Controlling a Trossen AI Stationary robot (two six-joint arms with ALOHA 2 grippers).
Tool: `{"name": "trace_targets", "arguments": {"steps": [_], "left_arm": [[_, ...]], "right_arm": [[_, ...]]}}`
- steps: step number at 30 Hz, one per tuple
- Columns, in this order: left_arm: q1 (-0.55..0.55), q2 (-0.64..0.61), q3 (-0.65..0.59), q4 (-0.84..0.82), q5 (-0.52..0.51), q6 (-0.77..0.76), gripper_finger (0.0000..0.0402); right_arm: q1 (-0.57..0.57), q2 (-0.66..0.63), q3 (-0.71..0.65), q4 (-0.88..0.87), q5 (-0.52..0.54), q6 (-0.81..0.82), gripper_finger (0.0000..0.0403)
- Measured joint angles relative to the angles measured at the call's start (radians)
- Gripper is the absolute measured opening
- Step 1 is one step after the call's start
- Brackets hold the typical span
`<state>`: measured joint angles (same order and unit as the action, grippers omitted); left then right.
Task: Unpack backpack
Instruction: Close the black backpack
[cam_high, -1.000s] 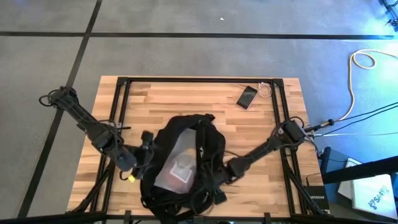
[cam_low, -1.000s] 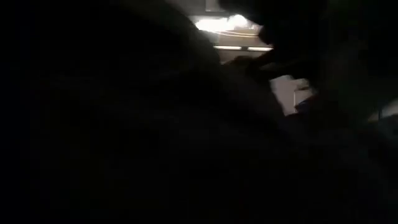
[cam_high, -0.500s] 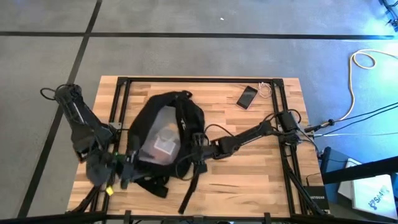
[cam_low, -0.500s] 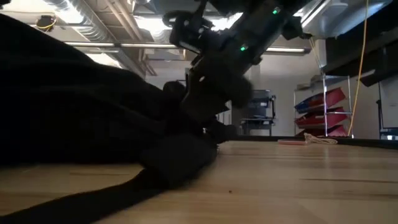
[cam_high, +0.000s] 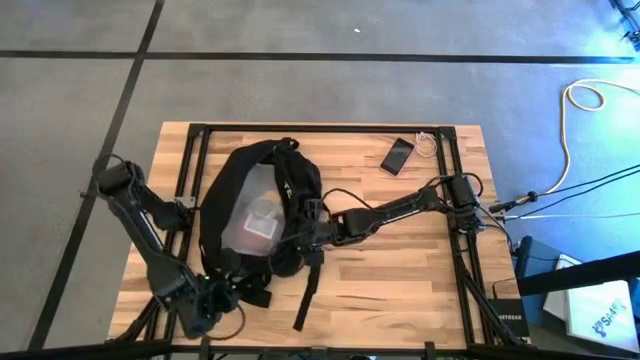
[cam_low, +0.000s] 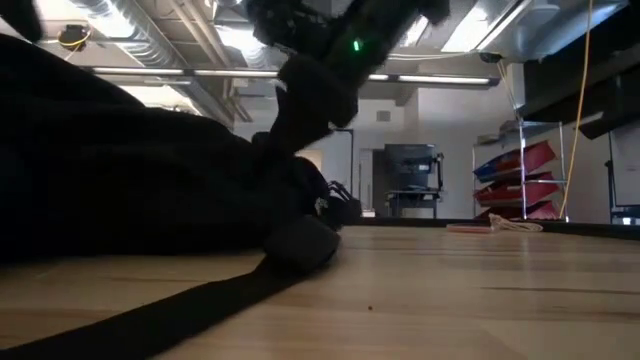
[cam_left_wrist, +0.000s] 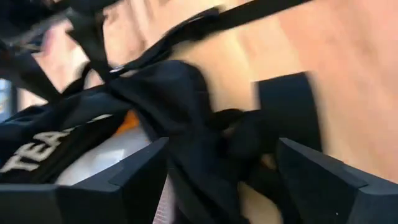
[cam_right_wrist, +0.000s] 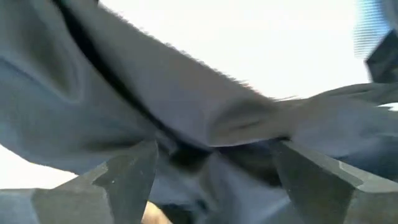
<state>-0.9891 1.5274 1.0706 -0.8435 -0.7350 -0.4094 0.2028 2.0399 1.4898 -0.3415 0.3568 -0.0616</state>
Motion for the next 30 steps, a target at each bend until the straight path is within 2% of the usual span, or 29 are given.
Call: {"name": "trace_targets", "arguments": {"steps": [4,6,11,13,19,22,23,27,30], "left_arm": [[0.036,0.049,0.000,-0.092,-0.093,-0.111,0.0279],[0.055,0.054,0.000,-0.130,-0.103,-0.163,0.0279],[0.084,0.054,0.000,-0.181,-0.102,-0.257,0.0279],[0.085,0.054,0.000,-0.195,-0.100,-0.277,0.0279],[0.032,0.046,0.000,-0.207,-0.124,-0.343,0.0279],[0.005,0.046,0.000,-0.214,-0.139,-0.375,0.0279],[0.001,0.046,0.000,-0.209,-0.140,-0.386,0.0279],[0.000,0.046,0.000,-0.184,-0.140,-0.395,0.0279],[0.005,0.046,0.000,-0.184,-0.138,-0.403,0.0279]], "right_arm": [[-0.001,-0.003,0.134,-0.213,0.002,0.041,0.0298],[-0.002,-0.002,0.190,-0.294,0.015,0.062,0.0298],[-0.037,-0.003,0.304,-0.338,0.217,0.034,0.0298],[-0.078,-0.003,0.330,-0.339,0.225,0.024,0.0298],[-0.294,-0.002,0.329,-0.360,0.122,-0.040,0.0298],[-0.402,-0.002,0.328,-0.342,-0.062,-0.116,0.0298],[-0.427,-0.002,0.328,-0.324,-0.105,-0.152,0.0298],[-0.506,0.021,0.330,-0.247,-0.154,-0.360,0.0298],[-0.552,0.062,0.328,-0.199,-0.289,-0.518,0.0298]]}}
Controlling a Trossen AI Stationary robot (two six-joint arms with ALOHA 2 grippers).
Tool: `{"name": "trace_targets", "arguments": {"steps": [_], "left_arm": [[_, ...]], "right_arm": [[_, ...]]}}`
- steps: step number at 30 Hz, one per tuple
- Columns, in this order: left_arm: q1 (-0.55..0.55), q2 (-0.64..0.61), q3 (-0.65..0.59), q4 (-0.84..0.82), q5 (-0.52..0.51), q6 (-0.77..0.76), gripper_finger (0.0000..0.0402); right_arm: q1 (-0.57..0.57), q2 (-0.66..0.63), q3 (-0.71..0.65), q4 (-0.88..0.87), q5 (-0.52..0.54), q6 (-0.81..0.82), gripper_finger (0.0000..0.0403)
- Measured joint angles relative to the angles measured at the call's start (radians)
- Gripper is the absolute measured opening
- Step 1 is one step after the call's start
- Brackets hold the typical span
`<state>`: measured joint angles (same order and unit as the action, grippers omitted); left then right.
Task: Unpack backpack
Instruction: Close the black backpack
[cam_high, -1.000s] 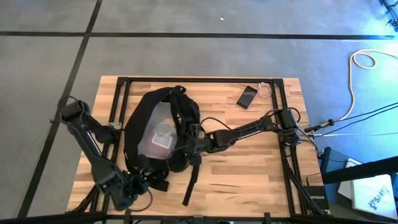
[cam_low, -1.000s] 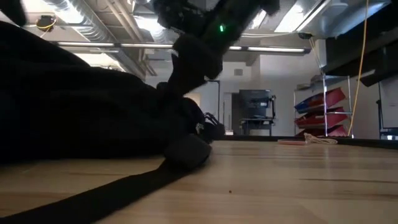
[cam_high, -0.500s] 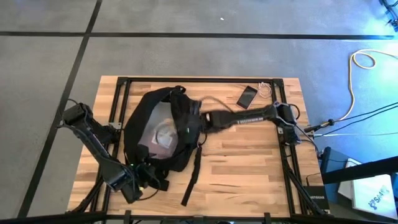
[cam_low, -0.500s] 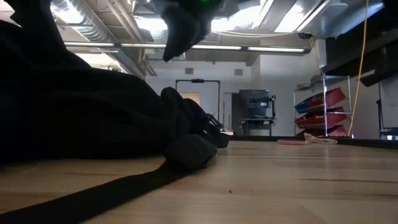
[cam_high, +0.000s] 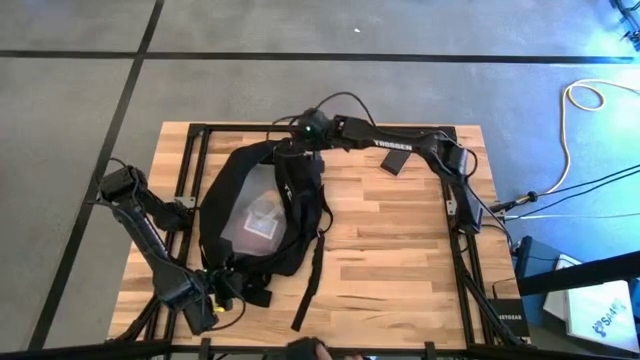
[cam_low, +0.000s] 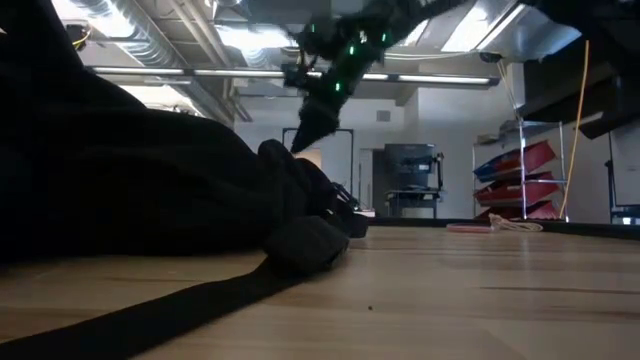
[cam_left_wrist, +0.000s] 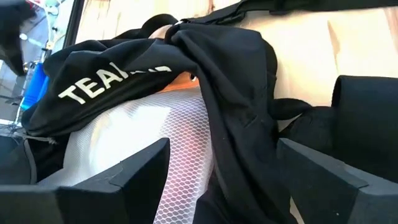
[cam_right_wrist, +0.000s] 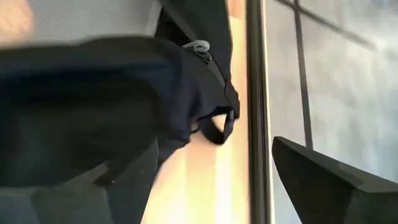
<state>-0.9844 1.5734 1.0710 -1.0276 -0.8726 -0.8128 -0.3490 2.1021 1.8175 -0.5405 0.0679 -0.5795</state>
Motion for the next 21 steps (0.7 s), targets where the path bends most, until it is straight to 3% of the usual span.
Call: {"name": "trace_targets", "arguments": {"steps": [3,6,12,21], "left_arm": [[0.001,0.000,0.000,0.000,0.000,-0.003,0.0279],[0.000,0.000,0.000,-0.001,-0.003,-0.021,0.0279],[0.001,0.000,0.000,-0.001,-0.006,-0.025,0.0278],[0.000,0.000,0.000,0.032,-0.007,-0.014,0.0279]], "right_arm": [[-0.023,0.038,0.000,0.110,-0.031,-0.081,0.0298],[-0.036,0.072,0.002,0.182,-0.032,-0.041,0.0298],[-0.039,0.118,0.001,0.198,-0.159,0.024,0.0298],[-0.038,0.187,0.001,0.252,-0.193,0.107,0.0285]]}}
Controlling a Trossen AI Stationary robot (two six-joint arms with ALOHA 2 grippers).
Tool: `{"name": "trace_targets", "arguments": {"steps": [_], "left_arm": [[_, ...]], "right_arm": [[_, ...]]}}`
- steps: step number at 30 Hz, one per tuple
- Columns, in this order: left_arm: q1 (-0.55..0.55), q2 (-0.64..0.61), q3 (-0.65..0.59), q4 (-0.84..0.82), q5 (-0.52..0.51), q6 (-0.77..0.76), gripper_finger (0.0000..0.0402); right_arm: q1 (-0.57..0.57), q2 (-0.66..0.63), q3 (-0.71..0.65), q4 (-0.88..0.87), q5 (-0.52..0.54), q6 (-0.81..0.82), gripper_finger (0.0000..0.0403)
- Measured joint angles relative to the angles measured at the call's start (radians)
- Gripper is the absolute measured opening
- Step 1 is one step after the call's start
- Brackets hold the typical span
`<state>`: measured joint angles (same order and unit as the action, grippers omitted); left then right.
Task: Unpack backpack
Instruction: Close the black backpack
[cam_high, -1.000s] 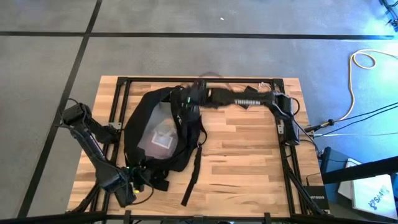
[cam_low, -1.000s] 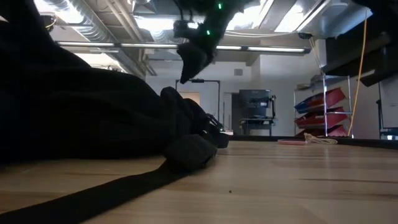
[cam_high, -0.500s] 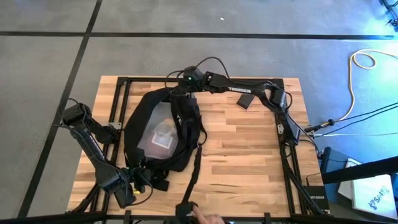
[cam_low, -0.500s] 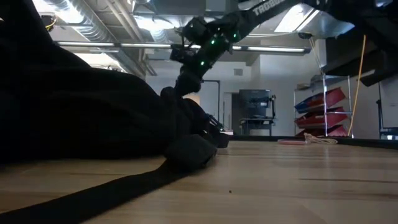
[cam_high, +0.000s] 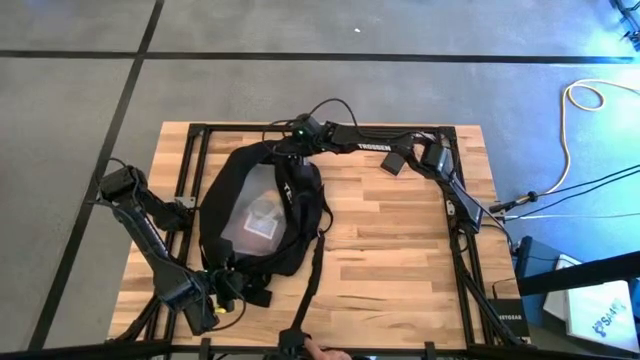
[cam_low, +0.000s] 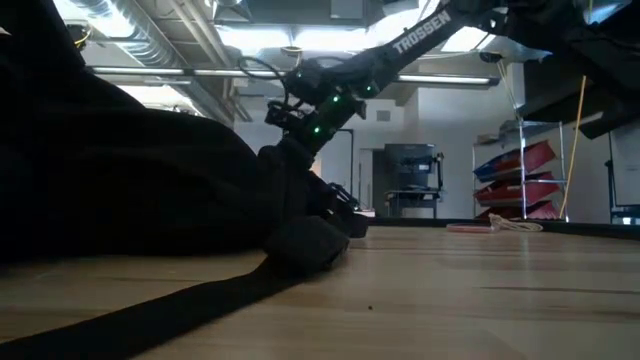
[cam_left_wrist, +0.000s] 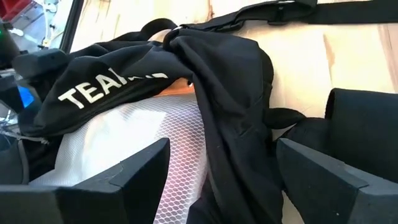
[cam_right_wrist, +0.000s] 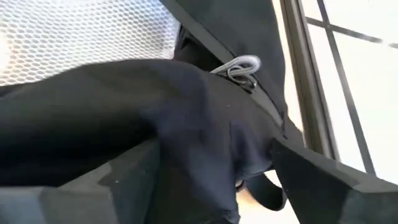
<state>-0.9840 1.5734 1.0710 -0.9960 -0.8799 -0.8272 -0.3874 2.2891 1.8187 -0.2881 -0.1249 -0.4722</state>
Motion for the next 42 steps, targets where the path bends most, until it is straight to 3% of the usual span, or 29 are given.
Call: {"name": "trace_targets", "arguments": {"steps": [6,10,14,18,25,34,38,42], "left_arm": [[-0.003,0.000,0.000,0.008,0.005,-0.003,0.0279],[-0.007,0.000,0.000,0.014,0.007,-0.023,0.0279],[-0.019,0.000,0.000,0.015,0.009,-0.083,0.0279],[-0.053,0.000,0.000,0.017,0.014,-0.176,0.0279],[-0.077,0.000,-0.015,0.034,0.006,-0.301,0.0279],[-0.075,0.000,-0.189,0.318,0.064,-0.325,0.0279],[-0.069,0.000,-0.217,0.325,0.045,-0.370,0.0278],[-0.067,0.000,-0.223,0.294,0.041,-0.412,0.0279]], "right_arm": [[0.002,-0.001,-0.001,0.010,0.012,0.066,0.0209],[0.001,-0.002,0.000,-0.042,0.025,0.075,0.0114],[0.001,-0.021,0.000,-0.126,-0.052,0.079,0.0016],[-0.006,-0.076,0.000,-0.269,-0.079,0.079,0.0008],[0.009,-0.175,0.001,-0.587,-0.021,0.126,0.0000],[0.112,-0.196,0.000,-0.912,-0.023,0.147,0.0000],[0.174,-0.236,-0.047,-0.849,-0.013,0.181,0.0000],[0.238,-0.344,-0.194,-0.642,0.031,0.236,0.0000]]}}
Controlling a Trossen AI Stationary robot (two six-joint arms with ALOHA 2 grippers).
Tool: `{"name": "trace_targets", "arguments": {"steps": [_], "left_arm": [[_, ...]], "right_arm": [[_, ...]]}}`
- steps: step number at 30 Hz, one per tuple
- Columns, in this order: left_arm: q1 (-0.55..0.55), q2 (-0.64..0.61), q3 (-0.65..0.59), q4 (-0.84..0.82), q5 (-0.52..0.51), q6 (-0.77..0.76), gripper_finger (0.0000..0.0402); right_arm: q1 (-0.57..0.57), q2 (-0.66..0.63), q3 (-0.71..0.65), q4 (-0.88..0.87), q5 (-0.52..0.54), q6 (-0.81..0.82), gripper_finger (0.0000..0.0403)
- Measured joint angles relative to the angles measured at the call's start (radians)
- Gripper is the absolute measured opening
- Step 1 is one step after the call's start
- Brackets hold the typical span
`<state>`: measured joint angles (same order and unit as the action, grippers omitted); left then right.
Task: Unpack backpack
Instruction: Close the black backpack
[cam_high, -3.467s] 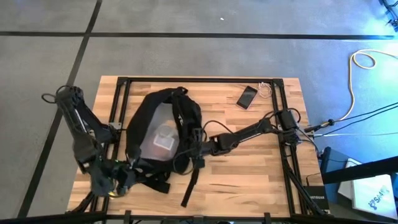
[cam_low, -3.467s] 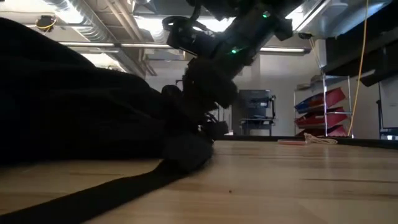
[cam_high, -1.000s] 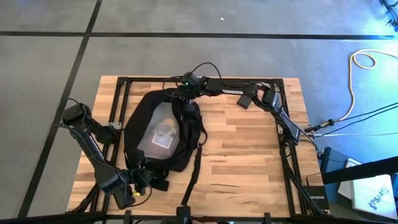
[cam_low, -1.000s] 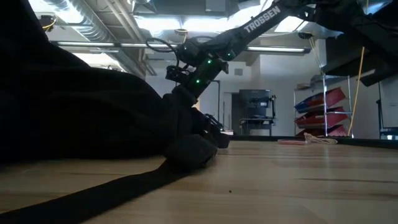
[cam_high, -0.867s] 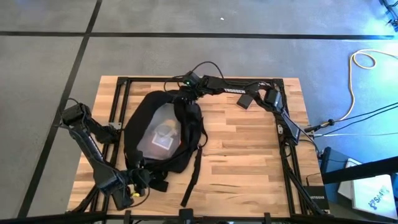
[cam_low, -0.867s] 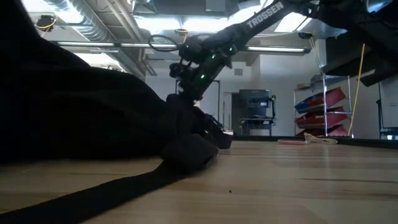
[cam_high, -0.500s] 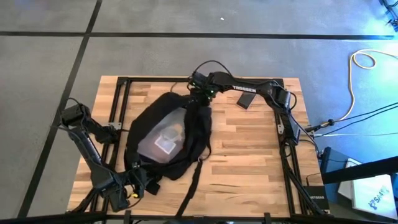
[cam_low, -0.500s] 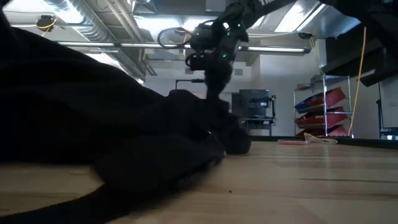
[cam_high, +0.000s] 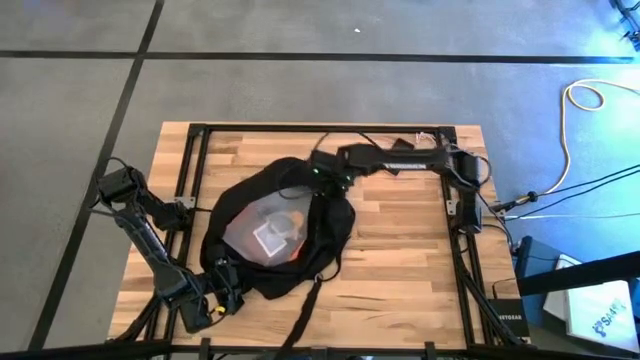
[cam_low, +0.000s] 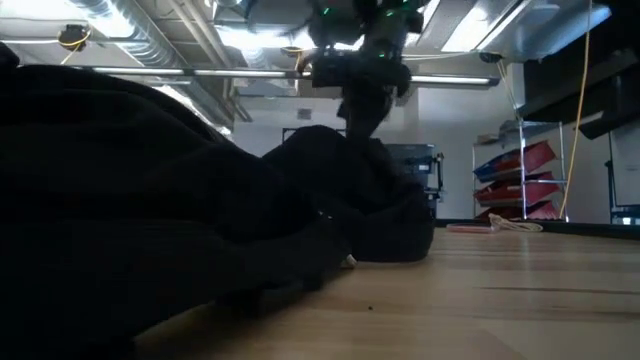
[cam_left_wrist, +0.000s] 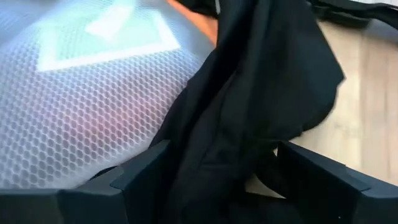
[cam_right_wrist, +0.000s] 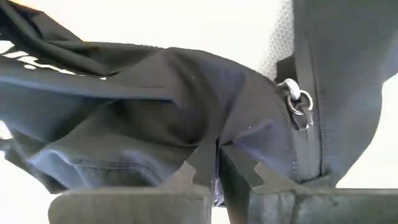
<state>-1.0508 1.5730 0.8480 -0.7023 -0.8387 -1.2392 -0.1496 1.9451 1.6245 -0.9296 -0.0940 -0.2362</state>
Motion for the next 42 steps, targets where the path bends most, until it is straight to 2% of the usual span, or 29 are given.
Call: {"name": "trace_targets", "arguments": {"steps": [5,12,16,19,22,26,28,29,33,37,42], "left_arm": [[0.000,-0.004,0.000,-0.140,0.018,-0.124,0.0279],[-0.003,-0.075,0.000,-0.432,0.078,-0.374,0.0279],[-0.002,-0.134,0.000,-0.587,0.077,-0.493,0.0279],[0.010,-0.182,0.000,-0.663,0.078,-0.556,0.0279],[0.017,-0.222,0.000,-0.670,0.015,-0.528,0.0279],[0.050,-0.263,0.001,-0.563,-0.145,-0.386,0.0279],[0.087,-0.277,0.010,-0.534,-0.145,-0.292,0.0279],[0.105,-0.282,0.017,-0.535,-0.129,-0.261,0.0279],[0.155,-0.291,0.032,-0.540,-0.077,-0.183,0.0279],[0.184,-0.291,0.033,-0.497,-0.111,-0.101,0.0279],[0.216,-0.291,0.031,-0.308,-0.117,0.116,0.0279]], "right_arm": [[0.057,-0.182,-0.267,0.159,0.172,0.091,0.0000],[0.127,-0.502,-0.648,0.367,0.250,0.365,0.0000],[0.231,-0.648,-0.797,0.447,0.319,0.526,0.0000],[0.332,-0.710,-0.881,0.547,0.334,0.610,0.0000],[0.425,-0.715,-0.930,0.684,0.374,0.631,0.0000],[0.483,-0.695,-0.938,0.702,0.616,0.621,0.0001],[0.476,-0.692,-0.938,0.702,0.721,0.615,0.0006],[0.461,-0.692,-0.938,0.701,0.734,0.597,0.0011],[0.381,-0.691,-0.938,0.678,0.704,0.536,0.0057],[0.291,-0.691,-0.938,0.689,0.645,0.433,0.0146],[0.158,-0.656,-0.938,0.704,0.635,0.252,0.0254]]}}
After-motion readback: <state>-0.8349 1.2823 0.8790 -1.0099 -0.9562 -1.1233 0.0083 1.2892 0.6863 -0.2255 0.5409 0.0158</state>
